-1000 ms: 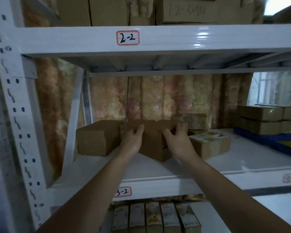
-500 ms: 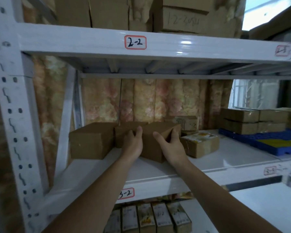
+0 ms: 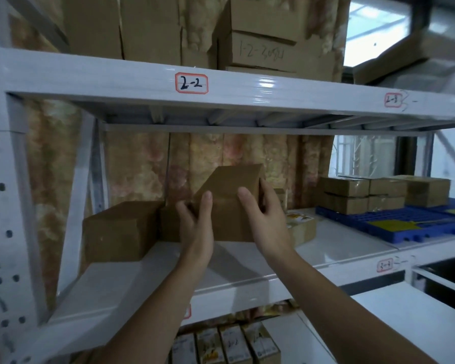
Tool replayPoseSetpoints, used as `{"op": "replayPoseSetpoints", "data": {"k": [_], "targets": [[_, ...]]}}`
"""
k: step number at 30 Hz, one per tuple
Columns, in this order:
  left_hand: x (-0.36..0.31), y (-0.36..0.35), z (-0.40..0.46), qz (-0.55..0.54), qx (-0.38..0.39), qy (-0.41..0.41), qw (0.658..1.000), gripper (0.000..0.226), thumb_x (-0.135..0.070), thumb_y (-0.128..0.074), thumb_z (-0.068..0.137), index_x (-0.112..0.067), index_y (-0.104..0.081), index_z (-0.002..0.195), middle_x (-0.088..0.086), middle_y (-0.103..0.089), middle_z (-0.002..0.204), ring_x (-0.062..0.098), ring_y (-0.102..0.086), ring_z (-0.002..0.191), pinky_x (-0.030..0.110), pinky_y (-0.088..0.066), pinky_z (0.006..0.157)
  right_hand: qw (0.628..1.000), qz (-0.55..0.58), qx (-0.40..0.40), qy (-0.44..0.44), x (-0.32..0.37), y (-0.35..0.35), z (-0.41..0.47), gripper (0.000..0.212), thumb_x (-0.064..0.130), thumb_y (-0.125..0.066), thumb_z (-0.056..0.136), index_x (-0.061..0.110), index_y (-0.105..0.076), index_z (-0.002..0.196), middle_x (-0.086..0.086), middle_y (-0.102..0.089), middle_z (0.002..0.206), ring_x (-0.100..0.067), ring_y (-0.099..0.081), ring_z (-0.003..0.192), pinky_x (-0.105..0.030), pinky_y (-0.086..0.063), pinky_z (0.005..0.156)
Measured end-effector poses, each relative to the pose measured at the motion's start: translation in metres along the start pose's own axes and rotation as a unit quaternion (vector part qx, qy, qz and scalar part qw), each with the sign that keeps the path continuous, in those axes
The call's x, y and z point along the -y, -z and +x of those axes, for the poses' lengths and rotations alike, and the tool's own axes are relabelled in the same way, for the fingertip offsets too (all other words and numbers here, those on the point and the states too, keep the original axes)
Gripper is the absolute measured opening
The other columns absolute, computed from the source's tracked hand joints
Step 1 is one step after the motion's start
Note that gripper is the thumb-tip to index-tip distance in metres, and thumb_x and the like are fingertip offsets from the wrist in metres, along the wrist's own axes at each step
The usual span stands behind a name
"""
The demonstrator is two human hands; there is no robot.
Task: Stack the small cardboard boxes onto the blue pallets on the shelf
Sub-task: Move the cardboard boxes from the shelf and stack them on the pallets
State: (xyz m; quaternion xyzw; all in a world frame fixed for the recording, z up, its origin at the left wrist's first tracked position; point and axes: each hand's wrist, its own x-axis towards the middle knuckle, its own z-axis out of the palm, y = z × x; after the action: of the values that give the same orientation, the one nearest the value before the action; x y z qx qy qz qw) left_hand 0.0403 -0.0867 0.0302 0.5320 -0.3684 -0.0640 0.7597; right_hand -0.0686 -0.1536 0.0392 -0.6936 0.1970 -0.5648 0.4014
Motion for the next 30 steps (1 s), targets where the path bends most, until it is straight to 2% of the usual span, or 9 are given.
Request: {"op": "replayPoseSetpoints", "data": {"k": [5, 7, 9, 11, 15, 19, 22, 26, 30], "targets": [[-0.021, -0.039, -0.024, -0.060, 0.038, 0.012, 0.997, 0.042, -0.053, -0.058, 0.097, -0.030, -0.036, 0.127, -0.023, -0.051, 0.104, -0.007, -0.053, 0.089, 0.009, -0.044, 0.062, 1.000, 0.018, -0.023, 0.005, 0.019, 0.052, -0.002, 0.051, 0.073, -0.065, 0.080, 0.063, -0.049, 0.127, 0.025, -0.059, 0.125, -0.002, -0.061, 0.116, -0.040, -0.054, 0.100], [-0.028, -0.061, -0.035, -0.066, 0.045, 0.000, 0.997, 0.052, -0.055, -0.063, 0.093, -0.023, -0.044, 0.129, -0.014, -0.059, 0.110, 0.006, -0.063, 0.101, 0.015, -0.049, 0.067, 0.999, 0.023, -0.026, 0.000, 0.024, 0.081, -0.004, 0.073, 0.074, -0.065, 0.078, 0.050, -0.044, 0.144, 0.022, -0.059, 0.129, -0.003, -0.062, 0.115, -0.039, -0.056, 0.098], [-0.034, -0.088, -0.052, -0.076, 0.055, -0.010, 0.996, 0.054, -0.050, -0.068, 0.093, -0.018, -0.046, 0.130, -0.011, -0.060, 0.112, 0.002, -0.065, 0.104, 0.010, -0.050, 0.065, 0.999, 0.021, -0.035, -0.004, 0.027, 0.113, -0.007, 0.085, 0.075, -0.065, 0.076, 0.045, -0.038, 0.150, 0.016, -0.059, 0.134, -0.005, -0.062, 0.116, -0.038, -0.057, 0.097], [-0.040, -0.120, -0.073, -0.084, 0.075, -0.008, 0.994, 0.044, -0.040, -0.068, 0.095, -0.018, -0.045, 0.126, -0.011, -0.059, 0.111, -0.015, -0.061, 0.090, 0.005, -0.048, 0.059, 0.998, 0.024, -0.044, -0.025, 0.029, 0.151, -0.011, 0.078, 0.071, -0.064, 0.080, 0.046, -0.039, 0.149, 0.016, -0.060, 0.133, -0.005, -0.064, 0.114, -0.035, -0.057, 0.093], [-0.050, -0.190, -0.113, -0.128, 0.130, 0.017, 0.983, 0.048, -0.040, -0.067, 0.095, -0.028, -0.046, 0.137, -0.016, -0.059, 0.110, -0.003, -0.060, 0.090, 0.005, -0.047, 0.056, 0.995, 0.026, -0.065, -0.069, 0.030, 0.237, -0.025, 0.041, 0.052, -0.059, 0.096, 0.055, -0.044, 0.134, 0.024, -0.062, 0.116, -0.003, -0.066, 0.103, -0.025, -0.055, 0.080], [-0.054, -0.259, -0.152, -0.165, 0.191, 0.051, 0.966, 0.044, -0.040, -0.063, 0.098, -0.028, -0.055, 0.139, -0.008, -0.068, 0.117, 0.000, -0.069, 0.087, 0.012, -0.051, 0.060, 0.990, 0.007, -0.098, -0.103, 0.024, 0.317, -0.036, 0.057, 0.052, -0.057, 0.096, 0.045, -0.041, 0.150, 0.019, -0.060, 0.122, -0.004, -0.063, 0.103, -0.022, -0.050, 0.072], [-0.055, -0.305, -0.182, -0.180, 0.221, 0.072, 0.956, 0.041, -0.044, -0.061, 0.099, -0.034, -0.054, 0.138, -0.007, -0.066, 0.123, 0.002, -0.067, 0.095, 0.016, -0.050, 0.065, 0.985, -0.020, -0.126, -0.117, 0.021, 0.367, -0.041, 0.060, 0.059, -0.055, 0.091, 0.046, -0.042, 0.148, 0.010, -0.059, 0.129, -0.009, -0.060, 0.107, -0.027, -0.048, 0.075], [-0.055, -0.358, -0.212, -0.181, 0.247, 0.077, 0.949, 0.033, -0.045, -0.058, 0.100, -0.036, -0.055, 0.132, -0.013, -0.065, 0.118, -0.008, -0.064, 0.085, 0.005, -0.045, 0.055, 0.976, -0.033, -0.167, -0.139, 0.015, 0.420, -0.041, 0.073, 0.071, -0.053, 0.072, 0.052, -0.046, 0.142, 0.006, -0.057, 0.132, -0.019, -0.058, 0.114, -0.044, -0.056, 0.085], [-0.047, -0.405, -0.224, -0.184, 0.267, 0.082, 0.942, 0.037, -0.048, -0.059, 0.099, -0.035, -0.055, 0.133, -0.010, -0.066, 0.122, -0.005, -0.065, 0.092, 0.014, -0.049, 0.066, 0.966, -0.025, -0.201, -0.159, -0.001, 0.462, -0.039, 0.074, 0.072, -0.055, 0.069, 0.046, -0.052, 0.137, 0.004, -0.059, 0.127, -0.021, -0.060, 0.113, -0.054, -0.055, 0.096]]}}
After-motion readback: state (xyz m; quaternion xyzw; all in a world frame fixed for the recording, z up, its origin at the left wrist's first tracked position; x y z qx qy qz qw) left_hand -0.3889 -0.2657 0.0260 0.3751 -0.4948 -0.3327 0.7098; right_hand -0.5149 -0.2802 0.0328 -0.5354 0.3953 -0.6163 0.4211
